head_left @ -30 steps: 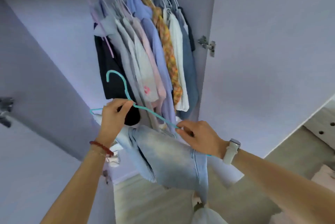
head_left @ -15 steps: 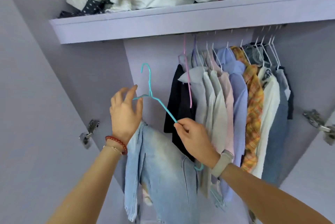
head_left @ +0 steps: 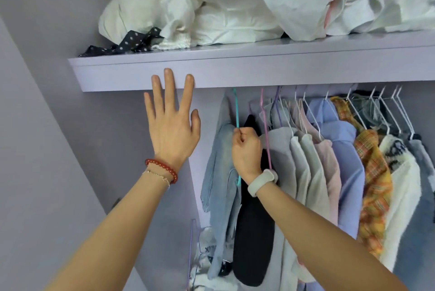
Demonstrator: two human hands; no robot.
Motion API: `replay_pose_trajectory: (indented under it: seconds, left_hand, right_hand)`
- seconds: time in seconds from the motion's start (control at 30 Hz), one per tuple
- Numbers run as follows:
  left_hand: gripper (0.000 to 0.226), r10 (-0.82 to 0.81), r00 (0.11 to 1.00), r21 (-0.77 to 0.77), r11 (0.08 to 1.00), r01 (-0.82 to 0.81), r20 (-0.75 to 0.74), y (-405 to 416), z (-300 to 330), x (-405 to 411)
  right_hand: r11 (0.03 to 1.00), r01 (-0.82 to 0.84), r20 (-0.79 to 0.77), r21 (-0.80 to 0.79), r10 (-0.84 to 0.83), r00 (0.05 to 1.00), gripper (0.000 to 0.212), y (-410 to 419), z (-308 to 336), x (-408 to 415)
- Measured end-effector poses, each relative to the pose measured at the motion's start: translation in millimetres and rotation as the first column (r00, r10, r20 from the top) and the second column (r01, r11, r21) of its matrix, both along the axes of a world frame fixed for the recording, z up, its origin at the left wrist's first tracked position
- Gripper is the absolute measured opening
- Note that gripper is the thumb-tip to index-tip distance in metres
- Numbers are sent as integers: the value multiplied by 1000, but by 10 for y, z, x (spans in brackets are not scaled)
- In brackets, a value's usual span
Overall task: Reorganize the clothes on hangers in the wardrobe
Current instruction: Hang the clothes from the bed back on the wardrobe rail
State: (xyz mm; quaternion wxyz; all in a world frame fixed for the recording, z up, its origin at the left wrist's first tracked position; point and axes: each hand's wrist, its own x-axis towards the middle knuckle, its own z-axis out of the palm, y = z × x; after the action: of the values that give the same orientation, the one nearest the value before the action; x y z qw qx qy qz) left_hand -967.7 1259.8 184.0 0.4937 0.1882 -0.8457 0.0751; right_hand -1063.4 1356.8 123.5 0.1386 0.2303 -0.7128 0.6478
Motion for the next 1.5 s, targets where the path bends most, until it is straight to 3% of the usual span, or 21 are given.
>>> replay_pose_trajectory:
  seconds: [0.23,0.37,0.53,0.63,0.73,0.83,1.0,1.13,1.23,1.33,1.43,1.5]
  left_hand:
    - [73,-9,999,-23,1000,8,-35,-64,-31,-25]
    - [74,-19,999,-16,1000,19,-32,-71,-24,-20]
    - [71,-122,992,55,991,124,-24,-61,-214,71]
    - [65,-209,978,205,958,200,25,4,-531,133]
    - [61,-304,947,290,920,263,106,190,-859,146]
    - [57,-447,871,312,873,376,203,544,-1155,161]
    - [54,-665,642,290,746,600,383,1516,-1677,292]
    - [53,-795,359,424,576,699,489,2418,-2099,576]
    - [49,-819,120,493,448,746,561,3106,-2317,804]
    - [47,-816,-139,519,217,827,562,3888,-2453,1066]
    - [44,-756,-350,524,-12,852,553,4764,-2518,1379]
    - [42,-700,-446,538,-104,837,558,5398,-2534,1590]
  right_hand:
    - [963,146,111,227,-175,978,24,-108,-257,-272]
    - [958,134,116,254,-167,979,26,-20,-337,-218]
    - [870,85,35,485,-116,993,39,181,-301,-47]
    - [871,104,-115,481,-55,992,47,465,-380,177]
    - [855,263,-333,447,-114,936,44,877,-436,413]
    - [721,455,-490,522,-182,852,41,1421,-621,626]
    - [477,520,-345,709,-409,845,44,2535,-1168,1226]
    - [322,445,-168,835,-621,765,46,3503,-1636,1983]
    - [256,388,-64,886,-759,648,47,4149,-1890,2608]
    - [201,366,-13,909,-863,505,47,4791,-2065,3207]
    - [172,409,27,896,-941,337,44,5423,-2167,3779]
    - [152,466,64,872,-978,201,41,5847,-2213,4130]
